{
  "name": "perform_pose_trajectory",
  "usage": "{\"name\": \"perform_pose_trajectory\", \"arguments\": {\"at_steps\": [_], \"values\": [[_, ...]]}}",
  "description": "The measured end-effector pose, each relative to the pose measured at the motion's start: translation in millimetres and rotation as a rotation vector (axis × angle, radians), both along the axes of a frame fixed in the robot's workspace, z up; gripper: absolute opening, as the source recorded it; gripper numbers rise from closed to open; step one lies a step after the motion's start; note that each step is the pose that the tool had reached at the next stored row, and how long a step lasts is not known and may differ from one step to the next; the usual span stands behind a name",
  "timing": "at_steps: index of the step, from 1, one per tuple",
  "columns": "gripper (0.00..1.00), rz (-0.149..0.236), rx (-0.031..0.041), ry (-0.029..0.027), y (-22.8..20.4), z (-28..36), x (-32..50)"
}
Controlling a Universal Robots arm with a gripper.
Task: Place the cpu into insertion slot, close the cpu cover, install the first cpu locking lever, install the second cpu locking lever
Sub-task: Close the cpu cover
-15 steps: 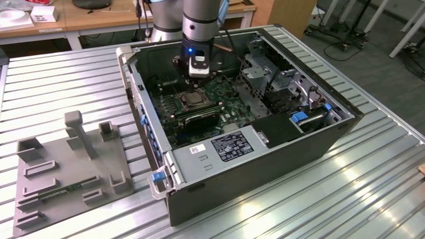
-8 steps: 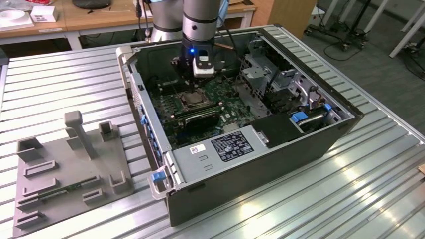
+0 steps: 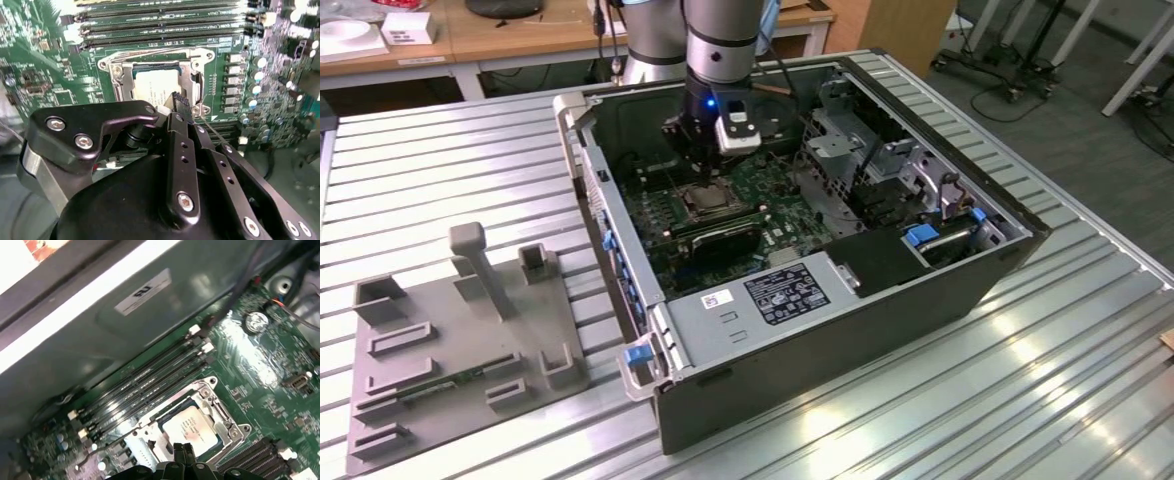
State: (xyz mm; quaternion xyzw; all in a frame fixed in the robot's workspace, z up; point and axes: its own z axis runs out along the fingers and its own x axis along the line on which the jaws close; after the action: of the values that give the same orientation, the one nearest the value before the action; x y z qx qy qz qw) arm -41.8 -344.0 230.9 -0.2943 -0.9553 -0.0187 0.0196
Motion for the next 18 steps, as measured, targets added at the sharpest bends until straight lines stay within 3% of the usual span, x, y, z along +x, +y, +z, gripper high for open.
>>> {"name": "perform_pose_trajectory", "arguments": {"at_steps": [18], "values": [[0.11, 0.314, 0.0000, 0.0000, 0.0, -0.5, 0.0]]}}
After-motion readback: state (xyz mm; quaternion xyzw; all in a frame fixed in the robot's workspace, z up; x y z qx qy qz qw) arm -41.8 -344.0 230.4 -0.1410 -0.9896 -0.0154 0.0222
